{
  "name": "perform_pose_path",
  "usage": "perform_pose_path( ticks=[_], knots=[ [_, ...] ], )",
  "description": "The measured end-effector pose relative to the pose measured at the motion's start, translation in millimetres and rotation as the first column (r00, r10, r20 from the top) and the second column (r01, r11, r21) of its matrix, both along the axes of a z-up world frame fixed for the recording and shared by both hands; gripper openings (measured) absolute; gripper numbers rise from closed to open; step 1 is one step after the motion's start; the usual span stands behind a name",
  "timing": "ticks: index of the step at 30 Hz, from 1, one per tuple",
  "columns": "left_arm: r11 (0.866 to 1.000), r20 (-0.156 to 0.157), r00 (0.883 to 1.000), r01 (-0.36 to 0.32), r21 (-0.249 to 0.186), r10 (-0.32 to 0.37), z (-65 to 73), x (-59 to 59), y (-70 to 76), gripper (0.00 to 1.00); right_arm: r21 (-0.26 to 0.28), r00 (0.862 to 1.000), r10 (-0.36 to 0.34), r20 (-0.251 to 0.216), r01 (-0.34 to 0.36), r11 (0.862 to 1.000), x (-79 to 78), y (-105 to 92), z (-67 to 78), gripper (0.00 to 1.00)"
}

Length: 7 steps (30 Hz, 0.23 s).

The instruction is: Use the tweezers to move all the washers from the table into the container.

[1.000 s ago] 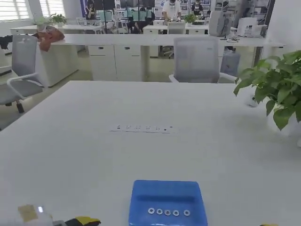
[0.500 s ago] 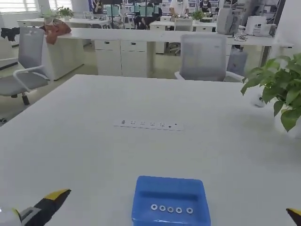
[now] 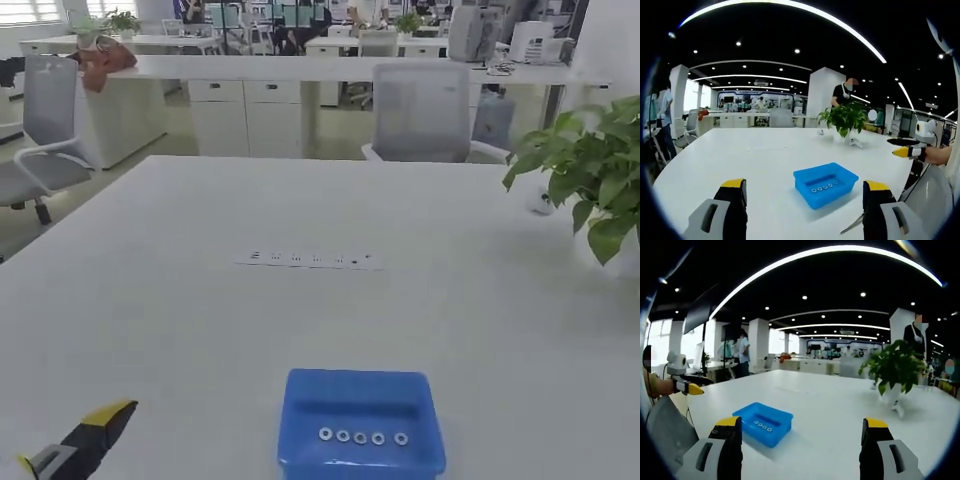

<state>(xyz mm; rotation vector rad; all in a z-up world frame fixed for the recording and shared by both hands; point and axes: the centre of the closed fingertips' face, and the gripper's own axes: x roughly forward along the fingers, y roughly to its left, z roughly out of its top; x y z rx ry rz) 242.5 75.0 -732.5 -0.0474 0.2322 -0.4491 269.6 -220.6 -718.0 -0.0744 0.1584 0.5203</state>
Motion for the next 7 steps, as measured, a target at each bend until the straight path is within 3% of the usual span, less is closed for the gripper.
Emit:
perform_pose_path(
  ticks=[7],
  knots=[
    [1.000, -0.005, 1.000, -0.009, 0.000, 0.009, -1.5, 0.4, 2.2, 0.99, 0.009, 1.000, -0.001, -0.008, 0.001, 1.000, -0.3, 1.5, 0.1, 0.99]
  ],
)
